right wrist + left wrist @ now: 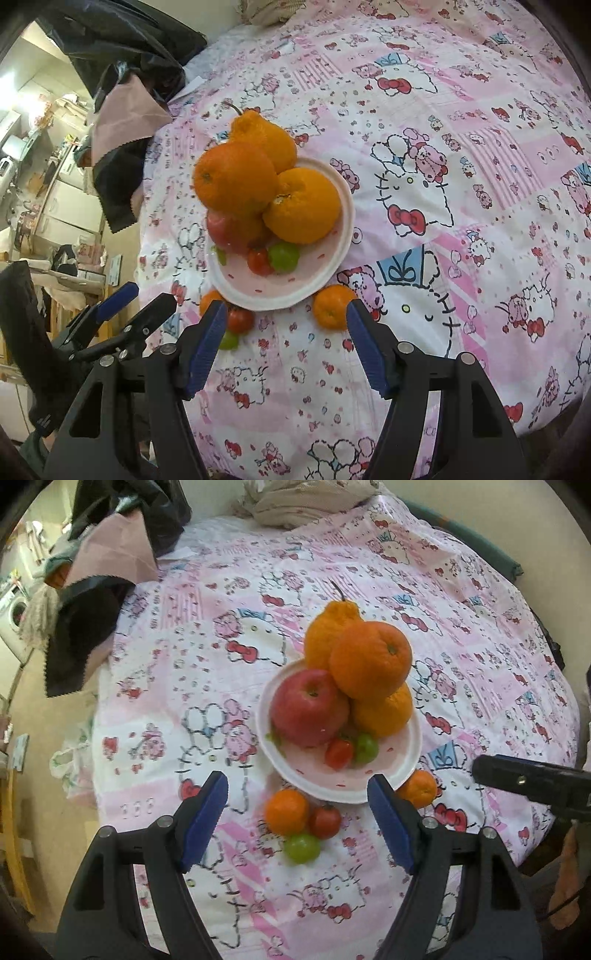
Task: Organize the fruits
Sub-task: 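Grasp a small mandarin beside the plate with the left gripper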
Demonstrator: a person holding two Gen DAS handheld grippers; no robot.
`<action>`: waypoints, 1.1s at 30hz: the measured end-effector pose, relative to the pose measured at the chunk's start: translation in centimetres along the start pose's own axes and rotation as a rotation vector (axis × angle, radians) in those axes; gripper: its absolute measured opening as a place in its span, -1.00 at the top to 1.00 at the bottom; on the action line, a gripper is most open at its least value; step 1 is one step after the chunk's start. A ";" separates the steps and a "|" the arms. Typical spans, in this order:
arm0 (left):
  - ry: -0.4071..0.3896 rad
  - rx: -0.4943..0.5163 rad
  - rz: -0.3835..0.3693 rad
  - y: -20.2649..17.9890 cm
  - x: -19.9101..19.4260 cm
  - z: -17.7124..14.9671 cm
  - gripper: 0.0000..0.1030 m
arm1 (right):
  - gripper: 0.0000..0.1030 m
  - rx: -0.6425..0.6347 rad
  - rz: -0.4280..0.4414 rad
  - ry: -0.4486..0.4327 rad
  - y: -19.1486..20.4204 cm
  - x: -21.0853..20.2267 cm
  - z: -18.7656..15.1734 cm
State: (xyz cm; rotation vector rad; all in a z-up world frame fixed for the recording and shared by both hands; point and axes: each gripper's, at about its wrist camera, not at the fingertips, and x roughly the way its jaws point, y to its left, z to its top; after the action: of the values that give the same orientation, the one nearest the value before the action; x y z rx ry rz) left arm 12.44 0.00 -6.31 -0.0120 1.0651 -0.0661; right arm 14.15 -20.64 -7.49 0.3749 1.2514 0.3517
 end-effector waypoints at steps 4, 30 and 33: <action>-0.025 -0.023 0.017 0.6 -1.3 -0.7 -0.46 | -0.35 -0.013 -0.007 -0.013 -0.1 -1.1 -0.9; 0.177 -0.229 -0.007 5.2 2.8 -3.6 -0.43 | -0.35 0.211 0.050 0.052 -5.8 1.6 -4.3; 0.196 -0.231 -0.033 4.6 4.1 -3.6 -0.40 | -0.35 0.225 0.062 0.069 -5.7 2.4 -4.1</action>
State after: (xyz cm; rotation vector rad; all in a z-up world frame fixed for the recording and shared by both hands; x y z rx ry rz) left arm 11.52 4.42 -11.82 -0.2363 1.2640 0.0272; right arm 11.19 -24.26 -13.29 0.5993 1.3536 0.2788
